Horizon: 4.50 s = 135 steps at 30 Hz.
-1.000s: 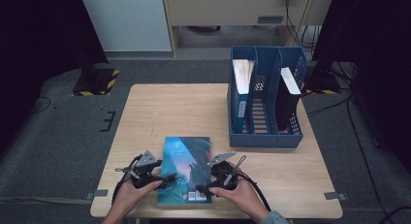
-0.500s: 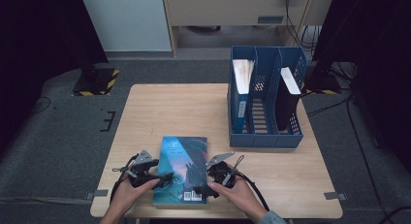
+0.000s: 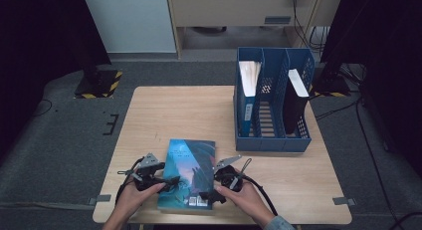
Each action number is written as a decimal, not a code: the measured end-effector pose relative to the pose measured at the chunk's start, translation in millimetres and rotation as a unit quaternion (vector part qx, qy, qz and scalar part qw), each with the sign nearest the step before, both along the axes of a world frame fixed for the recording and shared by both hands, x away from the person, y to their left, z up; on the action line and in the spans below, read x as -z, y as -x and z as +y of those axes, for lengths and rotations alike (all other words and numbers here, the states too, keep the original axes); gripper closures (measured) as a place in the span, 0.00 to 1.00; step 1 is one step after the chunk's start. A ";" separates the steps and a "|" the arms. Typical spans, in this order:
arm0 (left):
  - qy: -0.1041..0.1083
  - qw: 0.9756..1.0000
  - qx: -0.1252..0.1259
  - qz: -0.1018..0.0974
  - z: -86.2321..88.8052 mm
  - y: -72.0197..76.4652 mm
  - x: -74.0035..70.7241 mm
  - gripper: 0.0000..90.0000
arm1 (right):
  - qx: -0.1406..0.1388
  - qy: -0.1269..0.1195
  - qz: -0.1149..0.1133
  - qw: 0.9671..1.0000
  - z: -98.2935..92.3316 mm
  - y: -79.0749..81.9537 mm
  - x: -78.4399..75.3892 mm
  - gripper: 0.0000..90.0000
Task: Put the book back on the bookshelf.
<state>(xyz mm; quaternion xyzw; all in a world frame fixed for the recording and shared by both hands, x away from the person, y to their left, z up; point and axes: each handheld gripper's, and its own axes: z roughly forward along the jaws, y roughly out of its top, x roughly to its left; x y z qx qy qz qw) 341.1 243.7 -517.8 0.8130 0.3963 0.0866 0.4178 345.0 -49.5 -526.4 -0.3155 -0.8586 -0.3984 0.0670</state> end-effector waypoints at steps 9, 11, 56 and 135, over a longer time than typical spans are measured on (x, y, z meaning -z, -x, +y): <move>-0.002 1.000 0.001 0.004 -2.5 -3.4 -0.9 0.12 | 0.005 -0.022 -0.004 1.000 -4.9 -2.2 2.7 0.10; -0.005 1.000 0.001 0.005 -3.2 -3.4 -1.6 0.12 | 0.010 -0.025 0.010 1.000 -7.7 -5.7 1.4 0.15; -0.065 0.998 0.018 0.011 6.8 -3.6 -12.8 0.07 | 0.024 -0.028 -0.001 0.999 14.2 -19.9 -11.2 0.31; -0.062 0.998 0.023 -0.001 28.6 -46.2 -108.4 0.90 | 0.018 0.029 -0.052 0.998 36.1 -68.3 -116.2 0.71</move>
